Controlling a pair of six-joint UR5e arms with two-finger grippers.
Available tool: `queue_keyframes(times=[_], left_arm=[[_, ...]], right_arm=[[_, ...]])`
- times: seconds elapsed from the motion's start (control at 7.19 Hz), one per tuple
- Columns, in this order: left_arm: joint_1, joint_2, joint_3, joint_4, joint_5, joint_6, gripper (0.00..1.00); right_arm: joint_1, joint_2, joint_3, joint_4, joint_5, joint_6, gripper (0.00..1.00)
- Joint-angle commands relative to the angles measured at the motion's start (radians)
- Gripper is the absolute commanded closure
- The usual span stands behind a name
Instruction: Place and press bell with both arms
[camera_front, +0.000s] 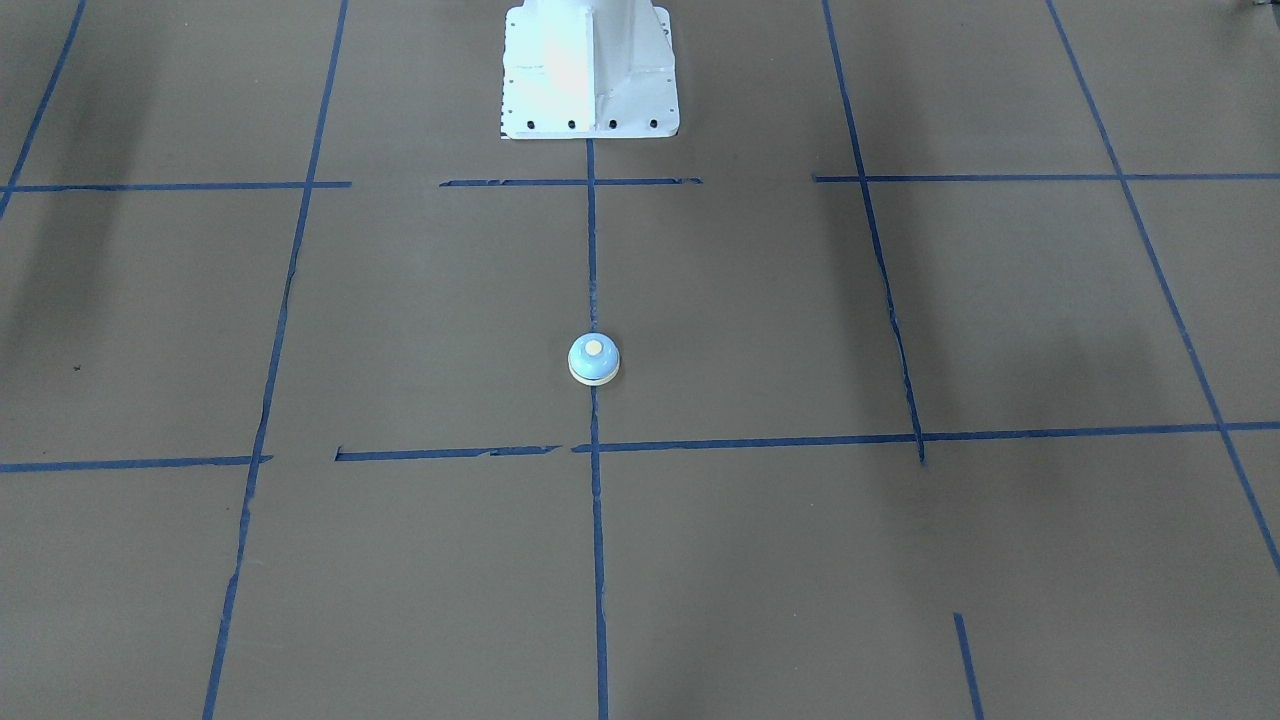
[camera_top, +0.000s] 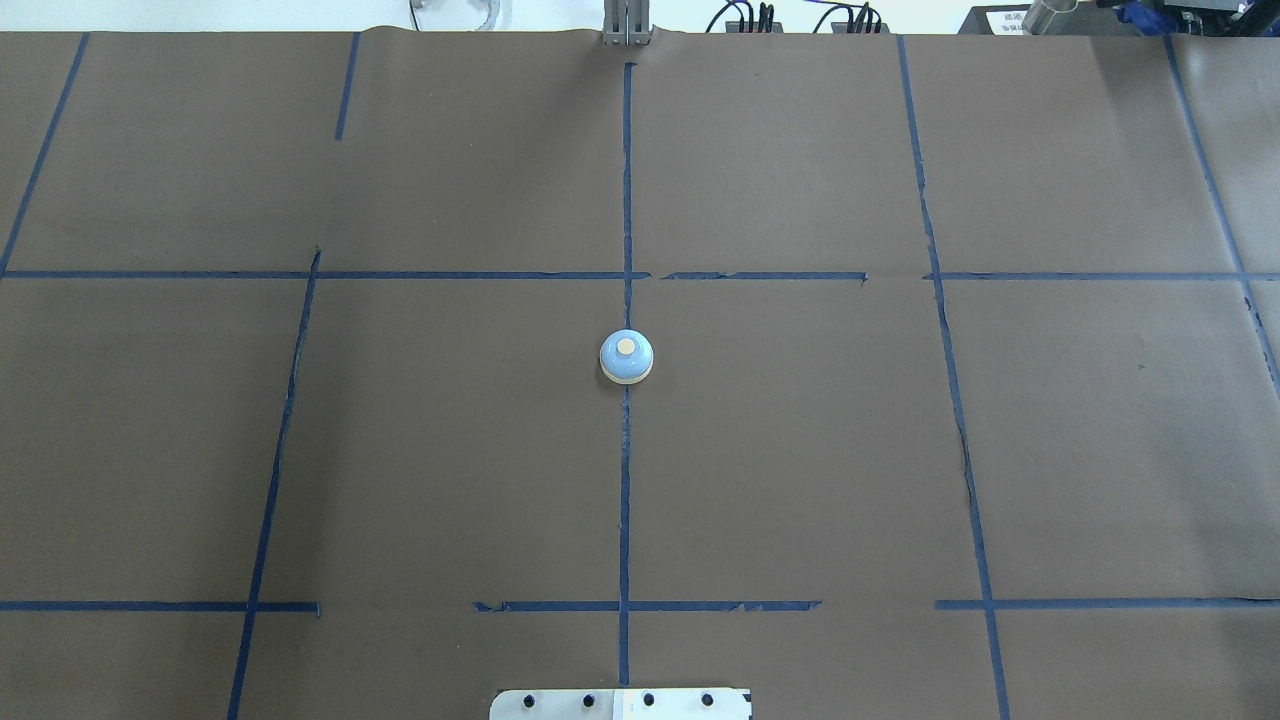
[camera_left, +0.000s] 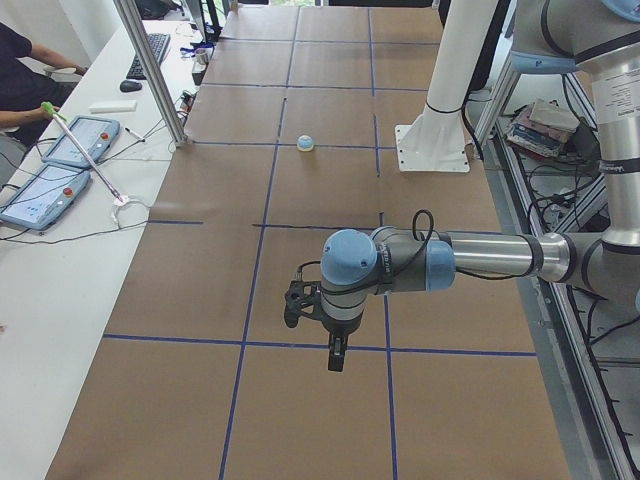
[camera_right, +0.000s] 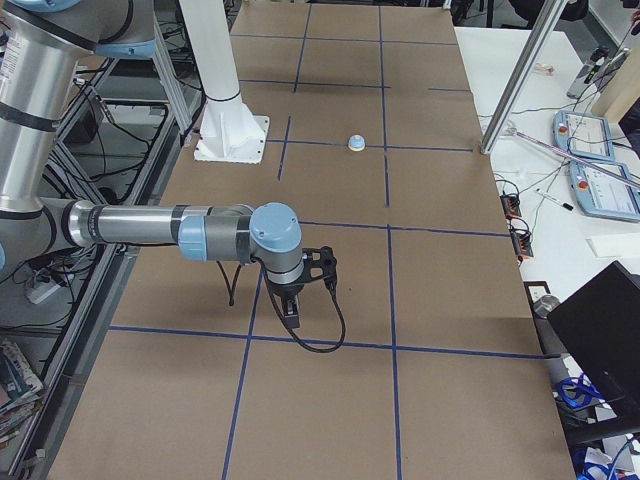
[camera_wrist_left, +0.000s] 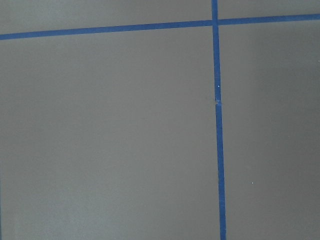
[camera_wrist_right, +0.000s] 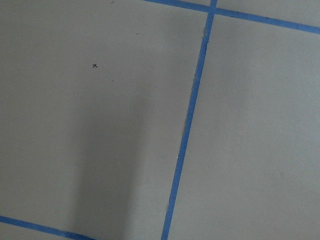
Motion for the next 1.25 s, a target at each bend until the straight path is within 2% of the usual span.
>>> queue_keyframes(times=[0.0, 0.42, 0.83, 1.11], left_arm=[[0.001, 0.009, -0.003, -0.001, -0.007, 0.078, 0.00], [0.088, -0.018, -0.026, 0.009, -0.019, -0.044, 0.00], [0.100, -0.011, -0.023, 0.008, -0.025, -0.038, 0.00], [0.127, -0.008, -0.036, 0.010, -0.051, -0.038, 0.00]], right_arm=[[-0.002, -0.001, -0.001, 0.001, 0.000, 0.000, 0.00], [-0.002, -0.003, -0.003, 0.001, 0.002, 0.000, 0.00], [-0.002, -0.003, -0.001, 0.001, 0.003, 0.000, 0.00], [-0.002, -0.003, -0.003, 0.001, 0.043, 0.000, 0.00]])
